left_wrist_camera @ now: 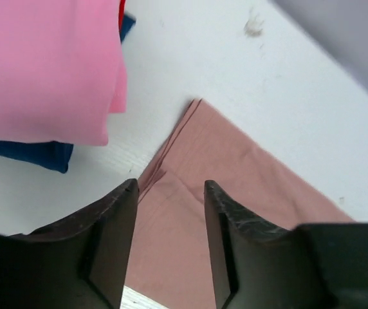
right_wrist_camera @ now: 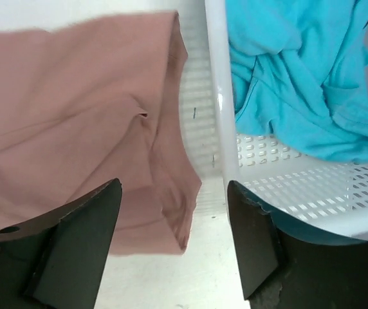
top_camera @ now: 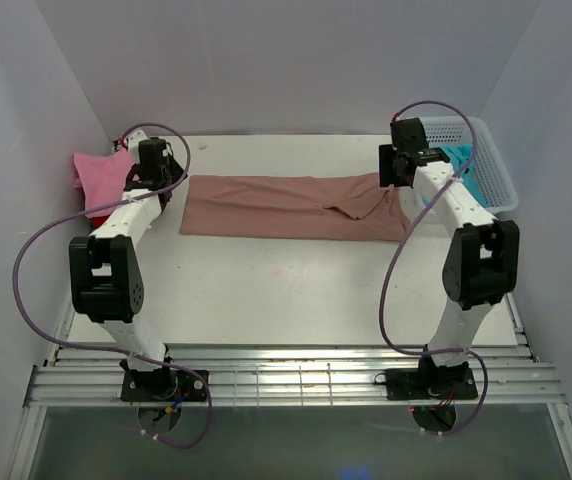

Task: Fold and stack the t-shirts
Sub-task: Fold the other side of the tshirt into a rectangle

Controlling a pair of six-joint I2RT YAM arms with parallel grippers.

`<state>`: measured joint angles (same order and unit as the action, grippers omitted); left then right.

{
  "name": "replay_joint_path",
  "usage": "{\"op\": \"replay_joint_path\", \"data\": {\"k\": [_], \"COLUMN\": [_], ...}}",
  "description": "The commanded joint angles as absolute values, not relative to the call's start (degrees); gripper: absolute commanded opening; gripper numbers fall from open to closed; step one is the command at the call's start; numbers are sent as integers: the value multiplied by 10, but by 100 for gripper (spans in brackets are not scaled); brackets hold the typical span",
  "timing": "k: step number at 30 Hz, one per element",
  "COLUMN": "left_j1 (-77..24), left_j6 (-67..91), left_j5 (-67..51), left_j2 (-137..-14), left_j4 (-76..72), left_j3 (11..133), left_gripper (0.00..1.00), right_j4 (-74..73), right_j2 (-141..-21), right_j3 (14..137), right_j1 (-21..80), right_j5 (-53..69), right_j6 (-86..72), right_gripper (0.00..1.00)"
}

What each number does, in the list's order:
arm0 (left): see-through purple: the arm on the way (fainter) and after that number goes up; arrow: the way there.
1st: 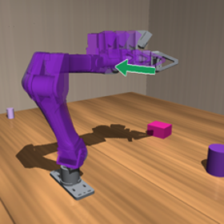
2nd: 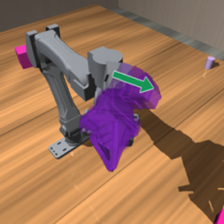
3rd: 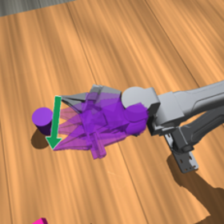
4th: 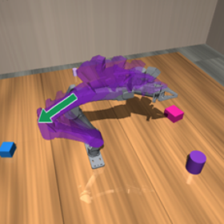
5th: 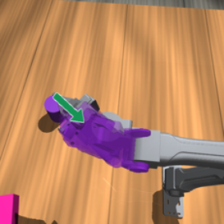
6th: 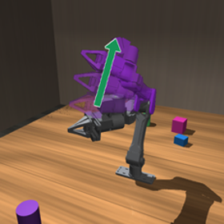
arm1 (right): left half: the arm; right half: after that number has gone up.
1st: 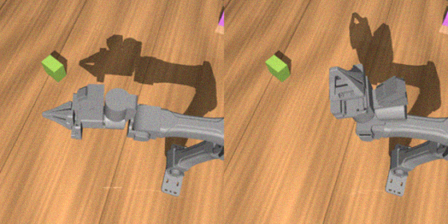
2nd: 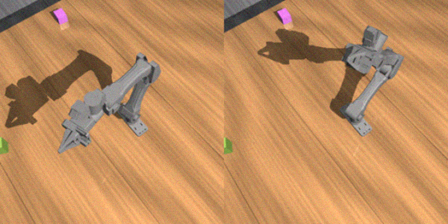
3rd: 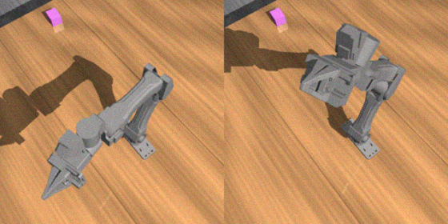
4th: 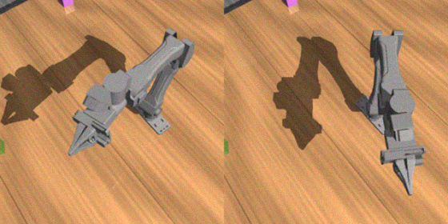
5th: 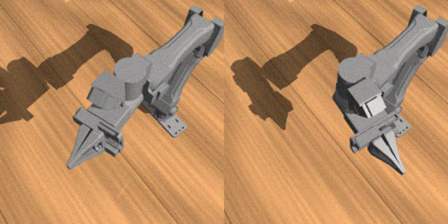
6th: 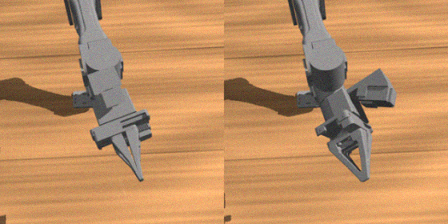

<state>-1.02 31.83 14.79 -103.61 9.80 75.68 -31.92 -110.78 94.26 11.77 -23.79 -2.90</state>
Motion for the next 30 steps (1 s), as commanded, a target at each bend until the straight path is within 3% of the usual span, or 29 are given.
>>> {"op": "replay_joint_path", "data": {"k": [1,5,8,10,11,21,30], "left_j1": [-20,-55,-111,-148,-160,-279,-309], "left_j6": [329,344,341,334,330,315,306], "left_j5": [171,145,143,120,93,25,35], "left_j2": [-947,-937,-938,-951,-960,-1100,-1170], "left_j4": [28,30,15,-19,-33,-53,-45], "left_j3": [736,704,674,656,655,733,773], "left_gripper": [57,56,42,20,0,0,0], "right_j4": [-229,-243,-232,-227,-221,-214,-214], "right_j2": [-987,-983,-1005,-1026,-1033,-1077,-1093], "right_j3": [909,883,862,858,858,853,825], "right_j1": [124,142,153,153,153,161,171], "right_j5": [-165,-79,-67,-52,-37,30,44], "right_j6": [-23,-24,-25,-27,-27,-23,-16], "right_gripper": [72,66,59,52,47,51,52]}}
